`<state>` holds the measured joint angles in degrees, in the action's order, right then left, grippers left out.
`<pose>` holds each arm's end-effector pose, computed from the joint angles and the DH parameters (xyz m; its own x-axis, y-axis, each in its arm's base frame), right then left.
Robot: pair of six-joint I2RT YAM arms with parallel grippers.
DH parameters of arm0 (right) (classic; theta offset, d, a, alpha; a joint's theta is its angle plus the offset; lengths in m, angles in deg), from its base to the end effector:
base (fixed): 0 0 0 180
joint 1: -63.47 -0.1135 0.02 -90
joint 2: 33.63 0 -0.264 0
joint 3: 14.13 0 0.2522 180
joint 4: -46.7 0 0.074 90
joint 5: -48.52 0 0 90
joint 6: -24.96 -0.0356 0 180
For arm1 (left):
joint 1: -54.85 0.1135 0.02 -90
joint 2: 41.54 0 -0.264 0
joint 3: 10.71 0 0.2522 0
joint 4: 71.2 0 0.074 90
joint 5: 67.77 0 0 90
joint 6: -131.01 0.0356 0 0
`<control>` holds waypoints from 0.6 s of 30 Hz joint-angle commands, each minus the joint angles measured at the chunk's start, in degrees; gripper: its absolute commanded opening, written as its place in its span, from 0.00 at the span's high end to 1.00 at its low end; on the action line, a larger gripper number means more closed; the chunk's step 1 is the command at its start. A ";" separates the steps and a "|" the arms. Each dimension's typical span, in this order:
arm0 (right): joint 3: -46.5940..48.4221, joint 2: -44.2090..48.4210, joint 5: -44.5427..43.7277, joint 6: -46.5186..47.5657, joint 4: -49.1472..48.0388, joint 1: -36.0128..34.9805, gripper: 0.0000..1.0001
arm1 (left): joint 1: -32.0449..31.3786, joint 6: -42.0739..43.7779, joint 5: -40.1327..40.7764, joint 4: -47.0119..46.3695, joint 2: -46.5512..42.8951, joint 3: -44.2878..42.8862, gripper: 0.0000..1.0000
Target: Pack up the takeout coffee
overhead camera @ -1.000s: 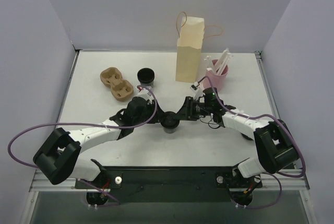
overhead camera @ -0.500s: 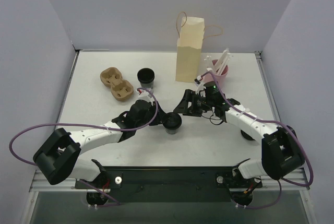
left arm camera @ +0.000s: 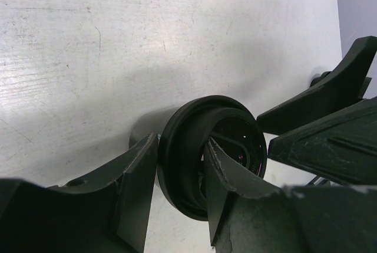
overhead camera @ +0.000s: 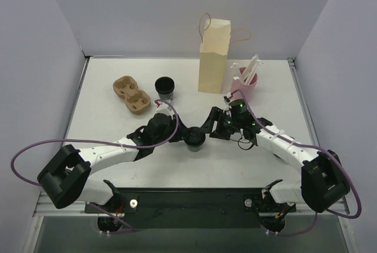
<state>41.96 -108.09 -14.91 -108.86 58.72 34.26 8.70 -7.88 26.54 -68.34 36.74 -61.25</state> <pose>0.2366 0.1505 0.2348 -0.8540 0.2320 -0.4657 -0.2522 0.5983 0.7605 0.1986 -0.2028 0.1989 -0.7399 -0.3143 -0.5948 0.1777 0.7615 -0.6234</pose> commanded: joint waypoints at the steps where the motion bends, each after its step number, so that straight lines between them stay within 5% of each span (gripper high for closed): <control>1: -1.10 0.63 -1.43 -3.91 -3.97 -1.72 0.37 | -1.13 2.57 0.78 17.05 3.28 2.76 0.55; 18: -7.70 -0.69 -2.83 -5.93 -10.30 -1.99 0.60 | -1.66 1.42 1.22 16.96 4.25 3.55 0.55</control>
<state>36.36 -108.50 -16.11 -114.52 49.43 32.62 8.31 -8.51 27.24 -67.72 37.01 -61.60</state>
